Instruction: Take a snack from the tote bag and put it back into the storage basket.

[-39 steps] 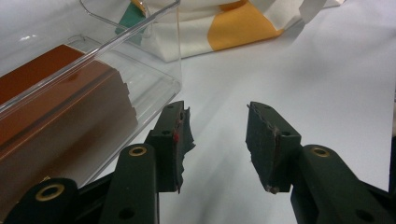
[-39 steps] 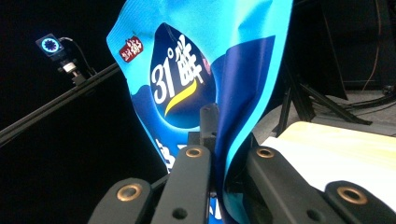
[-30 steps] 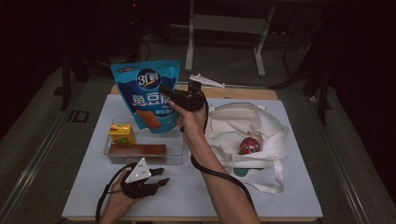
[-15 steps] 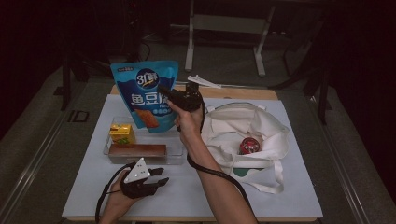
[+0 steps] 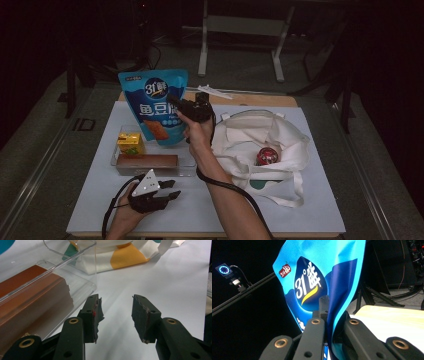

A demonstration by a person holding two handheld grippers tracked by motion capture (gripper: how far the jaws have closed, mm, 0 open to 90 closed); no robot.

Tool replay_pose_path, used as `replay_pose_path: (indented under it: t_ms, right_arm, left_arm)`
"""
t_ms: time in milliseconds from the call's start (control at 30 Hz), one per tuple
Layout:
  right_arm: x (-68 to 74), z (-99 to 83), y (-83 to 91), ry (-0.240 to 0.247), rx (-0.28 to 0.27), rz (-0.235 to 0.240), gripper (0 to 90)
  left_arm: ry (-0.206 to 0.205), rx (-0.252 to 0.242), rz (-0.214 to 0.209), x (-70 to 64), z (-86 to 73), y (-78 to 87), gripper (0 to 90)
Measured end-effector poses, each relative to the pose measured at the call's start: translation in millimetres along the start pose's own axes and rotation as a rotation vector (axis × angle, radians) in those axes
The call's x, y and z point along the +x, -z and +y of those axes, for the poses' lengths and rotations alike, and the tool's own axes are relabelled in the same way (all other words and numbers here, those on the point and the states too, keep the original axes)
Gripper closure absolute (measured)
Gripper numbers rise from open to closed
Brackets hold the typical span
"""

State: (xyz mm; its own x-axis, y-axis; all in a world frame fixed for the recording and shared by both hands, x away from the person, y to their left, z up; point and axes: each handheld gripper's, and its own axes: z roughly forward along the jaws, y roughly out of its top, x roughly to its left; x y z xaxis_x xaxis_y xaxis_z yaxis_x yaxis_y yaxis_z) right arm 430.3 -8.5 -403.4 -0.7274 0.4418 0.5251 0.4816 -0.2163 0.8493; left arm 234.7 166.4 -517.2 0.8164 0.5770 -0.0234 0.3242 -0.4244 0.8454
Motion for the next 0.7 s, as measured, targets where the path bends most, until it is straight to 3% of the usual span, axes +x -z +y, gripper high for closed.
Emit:
replay_pose_path:
  t_ms: [233,400,600,700]
  right_arm:
    - [-1.2,-11.4,-6.4,0.0,0.008,-0.005,89.9]
    - [-7.6,-24.3,-10.6,-0.036,0.017,-0.017,89.8]
    - [-13.7,-37.2,-14.7,-0.021,0.051,-0.015,89.1]
    - [-15.4,-34.9,-12.7,-0.005,0.071,-0.006,86.9]
  left_arm:
    - [0.003,-0.001,-0.001,0.2,-0.2,0.2,57.6]
    - [-0.001,0.0,-0.001,0.4,-0.1,0.7,57.6]
    - [-0.001,-0.001,-0.002,0.6,-0.2,1.0,57.6]
    - [0.0,0.001,-0.002,0.5,-0.2,0.6,57.6]
